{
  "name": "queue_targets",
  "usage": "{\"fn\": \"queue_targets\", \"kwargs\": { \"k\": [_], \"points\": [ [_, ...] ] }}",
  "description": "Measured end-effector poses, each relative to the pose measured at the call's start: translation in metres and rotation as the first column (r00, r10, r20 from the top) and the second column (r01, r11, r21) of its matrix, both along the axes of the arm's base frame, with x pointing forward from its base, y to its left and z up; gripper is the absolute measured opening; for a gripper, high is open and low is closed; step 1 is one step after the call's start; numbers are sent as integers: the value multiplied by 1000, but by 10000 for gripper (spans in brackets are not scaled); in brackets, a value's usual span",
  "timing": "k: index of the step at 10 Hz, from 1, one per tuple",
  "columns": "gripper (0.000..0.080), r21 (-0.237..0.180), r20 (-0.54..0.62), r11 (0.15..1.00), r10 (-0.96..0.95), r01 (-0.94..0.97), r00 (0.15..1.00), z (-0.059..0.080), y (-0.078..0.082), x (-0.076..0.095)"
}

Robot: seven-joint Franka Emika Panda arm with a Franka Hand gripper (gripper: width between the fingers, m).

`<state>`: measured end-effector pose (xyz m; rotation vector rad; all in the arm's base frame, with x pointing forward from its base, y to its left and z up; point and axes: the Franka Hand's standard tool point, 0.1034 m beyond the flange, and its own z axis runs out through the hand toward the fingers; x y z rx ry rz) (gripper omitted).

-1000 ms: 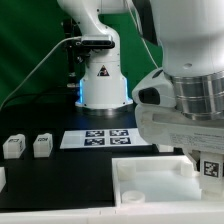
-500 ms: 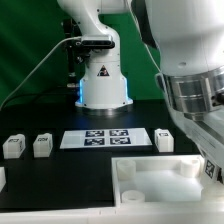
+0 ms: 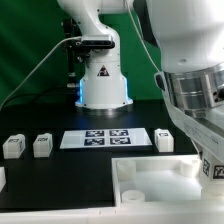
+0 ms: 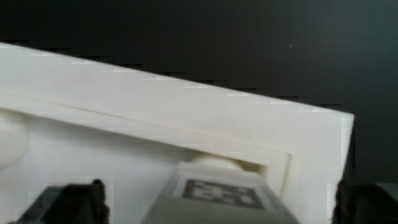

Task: Assemble one leg

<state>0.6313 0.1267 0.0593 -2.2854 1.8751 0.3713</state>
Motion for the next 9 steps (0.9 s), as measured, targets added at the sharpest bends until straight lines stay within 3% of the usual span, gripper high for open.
{"fn": "queue_targets", "kwargs": {
  "k": [1, 2, 3, 5, 6, 8, 9],
  "points": [
    [647, 13, 17, 991, 134, -134, 991, 7, -1, -4],
    [648, -4, 50, 941, 339, -339, 939, 14, 1, -8],
    [648, -47, 70, 856, 517, -514, 853, 17, 5, -10],
    [648, -46, 133, 706, 705, -707, 696, 15, 4, -10],
    [648, -53, 160, 618, 781, -784, 604, 15, 4, -10],
    [648, -130, 167, 301, 946, -945, 278, 16, 1, -6],
    [648, -149, 182, 221, 964, -964, 193, 15, -1, -3]
  ]
}}
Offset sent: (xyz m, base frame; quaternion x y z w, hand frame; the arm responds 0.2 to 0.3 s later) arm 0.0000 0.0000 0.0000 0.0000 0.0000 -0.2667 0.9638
